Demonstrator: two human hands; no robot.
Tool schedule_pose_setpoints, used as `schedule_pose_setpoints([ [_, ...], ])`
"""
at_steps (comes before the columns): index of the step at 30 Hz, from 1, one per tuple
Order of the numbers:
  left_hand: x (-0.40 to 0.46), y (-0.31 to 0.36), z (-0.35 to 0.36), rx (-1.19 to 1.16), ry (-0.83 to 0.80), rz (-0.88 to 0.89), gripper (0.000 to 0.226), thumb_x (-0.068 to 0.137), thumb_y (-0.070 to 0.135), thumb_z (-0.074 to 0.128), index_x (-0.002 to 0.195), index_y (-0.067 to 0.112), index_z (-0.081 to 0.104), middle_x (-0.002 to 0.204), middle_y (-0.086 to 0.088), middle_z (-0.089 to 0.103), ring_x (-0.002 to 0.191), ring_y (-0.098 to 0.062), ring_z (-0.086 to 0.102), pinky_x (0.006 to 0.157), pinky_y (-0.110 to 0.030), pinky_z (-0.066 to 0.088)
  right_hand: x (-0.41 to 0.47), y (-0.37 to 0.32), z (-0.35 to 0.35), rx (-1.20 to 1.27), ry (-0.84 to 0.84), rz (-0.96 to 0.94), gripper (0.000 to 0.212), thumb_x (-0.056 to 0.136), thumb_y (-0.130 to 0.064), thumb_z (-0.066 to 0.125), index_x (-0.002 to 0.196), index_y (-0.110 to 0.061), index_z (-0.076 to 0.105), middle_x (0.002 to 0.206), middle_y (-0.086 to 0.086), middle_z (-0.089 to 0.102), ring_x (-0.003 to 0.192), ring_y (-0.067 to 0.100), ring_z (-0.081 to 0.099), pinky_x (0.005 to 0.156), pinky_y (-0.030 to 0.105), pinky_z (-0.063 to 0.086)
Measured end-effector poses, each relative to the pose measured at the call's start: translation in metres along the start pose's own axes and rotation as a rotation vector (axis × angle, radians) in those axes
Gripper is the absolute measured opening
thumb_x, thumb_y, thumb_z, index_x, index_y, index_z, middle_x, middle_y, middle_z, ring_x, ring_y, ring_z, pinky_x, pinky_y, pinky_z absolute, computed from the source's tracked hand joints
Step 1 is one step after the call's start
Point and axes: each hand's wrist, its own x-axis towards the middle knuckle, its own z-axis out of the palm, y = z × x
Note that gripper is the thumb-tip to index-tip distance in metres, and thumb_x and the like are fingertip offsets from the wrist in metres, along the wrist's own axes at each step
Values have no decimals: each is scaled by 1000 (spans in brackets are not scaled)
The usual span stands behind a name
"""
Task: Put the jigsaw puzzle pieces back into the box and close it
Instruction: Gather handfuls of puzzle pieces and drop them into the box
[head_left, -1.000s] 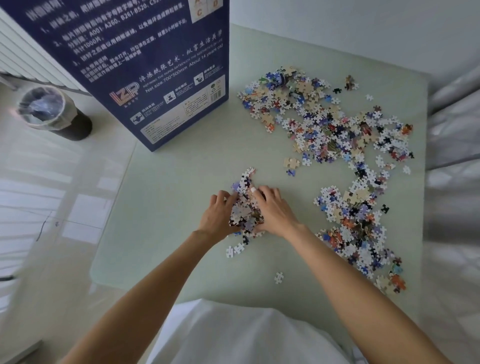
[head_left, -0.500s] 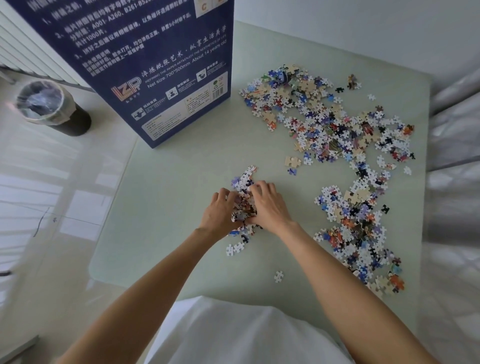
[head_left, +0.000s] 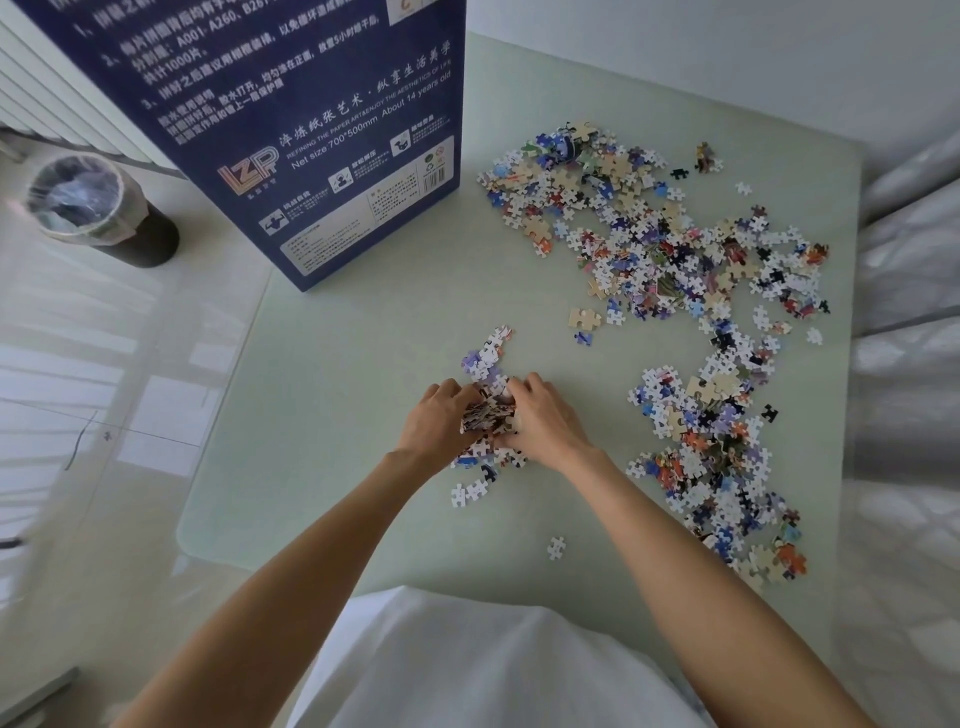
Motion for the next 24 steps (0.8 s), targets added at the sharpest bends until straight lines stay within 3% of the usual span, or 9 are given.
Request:
schedule_pose_setpoints([
  [10,2,6,-8,-15,53,-23,39,92,32,54,131,24,52,108,-3,63,98,-25,60,76,-30,45,-7,2,-2,134,72,52,37,81,-23,68,112,-10,54,99,8,58,88,28,58,65,29,39],
  [16,2,1,-11,-59,48,-79,27,93,35,54,99,9,61,89,-7,63,74,-24,57,61,-29,41,-13,10,-5,218,151,103,26,86,-12,61,111,-6,61,104,12,67,87,27,63,75,30,48],
  [24,1,-10,-20,-109,111,-81,31,90,36,59,88,6,63,72,-9,66,60,-25,58,56,-27,40,-28,17,-15,294,239,118,15,88,-17,61,100,-7,62,91,7,70,67,21,56,58,25,35],
])
